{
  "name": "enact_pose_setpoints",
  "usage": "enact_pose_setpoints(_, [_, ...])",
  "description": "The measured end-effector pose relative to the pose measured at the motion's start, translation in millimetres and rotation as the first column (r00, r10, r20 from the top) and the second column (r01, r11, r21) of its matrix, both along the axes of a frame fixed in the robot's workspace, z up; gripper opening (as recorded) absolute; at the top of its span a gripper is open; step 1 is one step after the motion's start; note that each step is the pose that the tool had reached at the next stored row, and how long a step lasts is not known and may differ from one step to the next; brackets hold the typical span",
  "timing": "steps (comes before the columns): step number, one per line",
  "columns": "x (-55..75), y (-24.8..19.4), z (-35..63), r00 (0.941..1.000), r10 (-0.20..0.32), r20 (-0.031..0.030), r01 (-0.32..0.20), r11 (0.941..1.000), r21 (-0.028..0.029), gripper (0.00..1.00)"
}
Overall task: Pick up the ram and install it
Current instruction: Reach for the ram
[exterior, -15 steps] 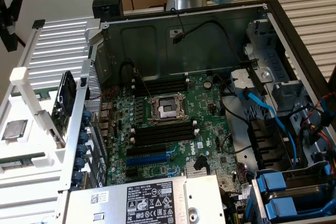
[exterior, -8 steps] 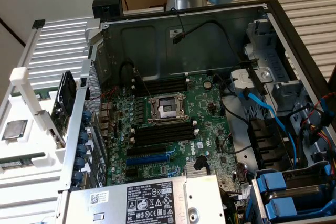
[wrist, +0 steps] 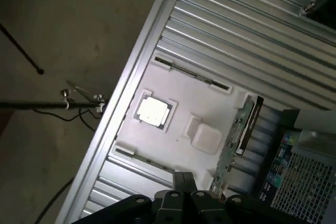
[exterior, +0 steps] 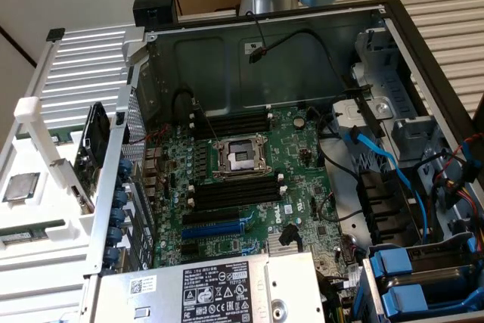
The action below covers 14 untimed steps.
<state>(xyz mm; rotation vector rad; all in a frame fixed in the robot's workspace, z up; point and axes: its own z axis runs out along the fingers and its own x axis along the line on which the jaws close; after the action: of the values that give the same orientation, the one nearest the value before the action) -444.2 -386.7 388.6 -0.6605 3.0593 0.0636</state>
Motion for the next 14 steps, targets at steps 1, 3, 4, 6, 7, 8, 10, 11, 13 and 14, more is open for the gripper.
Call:
enact_pose_setpoints(1, [0.0, 0.0, -0.1, 0.9993, 0.036, 0.0000, -0.036, 0.9993, 0.0000, 0.11])
enact_pose_setpoints(3, [0.0, 0.0, -0.1, 0.9940, 0.109, -0.0001, -0.109, 0.9940, 0.0000, 0.11])
enact_pose_setpoints(4, [0.0, 0.0, -0.2, 0.9919, 0.127, -0.0001, -0.127, 0.9919, 0.0000, 0.11])
enact_pose_setpoints(6, [0.0, 0.0, -0.2, 0.9867, 0.163, -0.0002, -0.163, 0.9867, 0.0000, 0.11])
enact_pose_setpoints(7, [0.0, 0.0, -0.2, 0.9833, 0.182, -0.0003, -0.182, 0.9833, 0.0000, 0.11])
enact_pose_setpoints(8, [0.0, 0.0, -0.3, 0.9762, 0.217, -0.0004, -0.217, 0.9762, 0.0001, 0.11])
enact_pose_setpoints(10, [0.0, 0.0, -0.4, 0.9677, 0.252, -0.0005, -0.252, 0.9677, 0.0001, 0.11])
enact_pose_setpoints(11, [0.0, 0.0, -0.4, 0.9630, 0.270, -0.0007, -0.270, 0.9630, 0.0002, 0.11])
enact_pose_setpoints(13, [0.0, 0.0, -0.5, 0.9523, 0.305, -0.0011, -0.305, 0.9523, 0.0003, 0.11])
enact_pose_setpoints(14, [0.0, 0.0, -0.6, 0.9345, 0.356, -0.0017, -0.356, 0.9345, 0.0005, 0.11])
